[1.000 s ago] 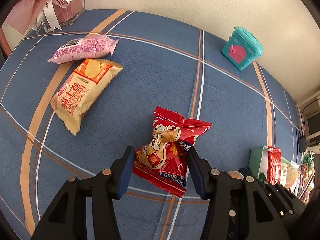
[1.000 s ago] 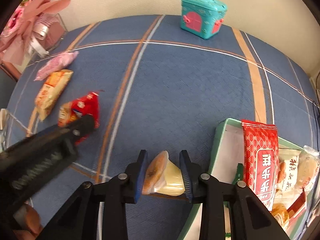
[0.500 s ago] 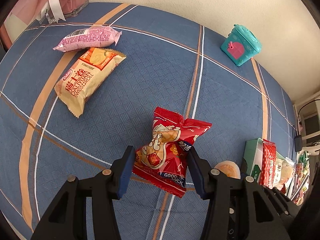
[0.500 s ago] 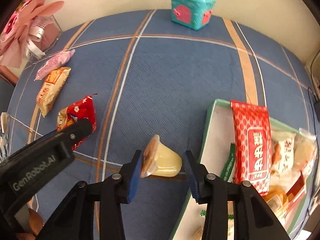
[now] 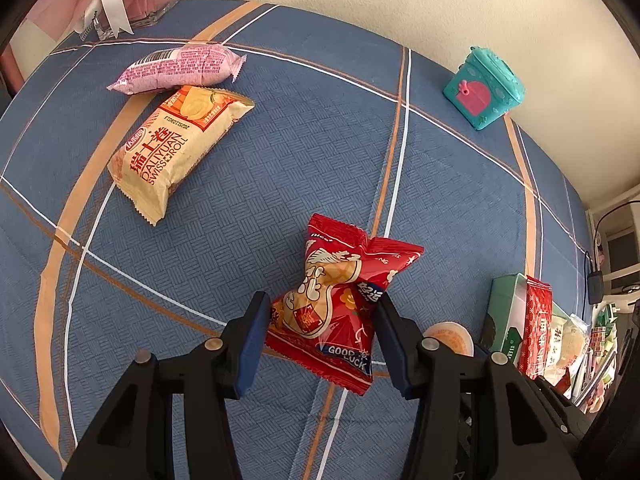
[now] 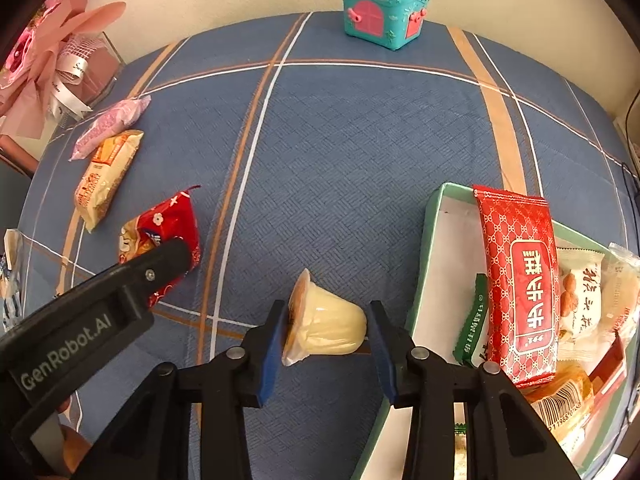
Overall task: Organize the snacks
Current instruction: 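Carry the chip bag and pudding cup over the tray and open both tools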
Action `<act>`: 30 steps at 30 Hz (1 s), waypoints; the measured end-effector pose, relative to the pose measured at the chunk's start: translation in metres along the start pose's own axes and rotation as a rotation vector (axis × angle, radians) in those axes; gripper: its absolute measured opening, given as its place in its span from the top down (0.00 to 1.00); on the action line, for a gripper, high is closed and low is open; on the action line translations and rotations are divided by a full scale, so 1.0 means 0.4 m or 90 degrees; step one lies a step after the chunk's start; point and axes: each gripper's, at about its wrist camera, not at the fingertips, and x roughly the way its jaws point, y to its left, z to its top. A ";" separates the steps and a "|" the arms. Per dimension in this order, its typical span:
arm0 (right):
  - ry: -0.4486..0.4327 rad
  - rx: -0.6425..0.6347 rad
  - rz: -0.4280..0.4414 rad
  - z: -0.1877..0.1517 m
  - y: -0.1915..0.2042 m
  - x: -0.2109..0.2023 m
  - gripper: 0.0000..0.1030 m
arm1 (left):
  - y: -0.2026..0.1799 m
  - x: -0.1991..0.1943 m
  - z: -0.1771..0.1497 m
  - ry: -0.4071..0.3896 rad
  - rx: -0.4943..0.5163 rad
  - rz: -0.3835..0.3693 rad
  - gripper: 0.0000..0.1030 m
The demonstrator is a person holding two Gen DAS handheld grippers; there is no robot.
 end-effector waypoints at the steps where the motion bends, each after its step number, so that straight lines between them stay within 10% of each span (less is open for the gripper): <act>1: -0.003 0.005 0.006 -0.001 -0.002 -0.003 0.60 | -0.002 -0.001 0.002 -0.001 -0.001 0.000 0.47; 20: -0.082 0.067 0.019 -0.096 -0.166 -0.211 0.60 | -0.078 -0.182 -0.092 -0.066 0.042 -0.030 0.48; 30: -0.084 0.142 -0.040 -0.135 -0.353 -0.246 0.60 | -0.259 -0.131 -0.170 -0.023 0.134 -0.061 0.48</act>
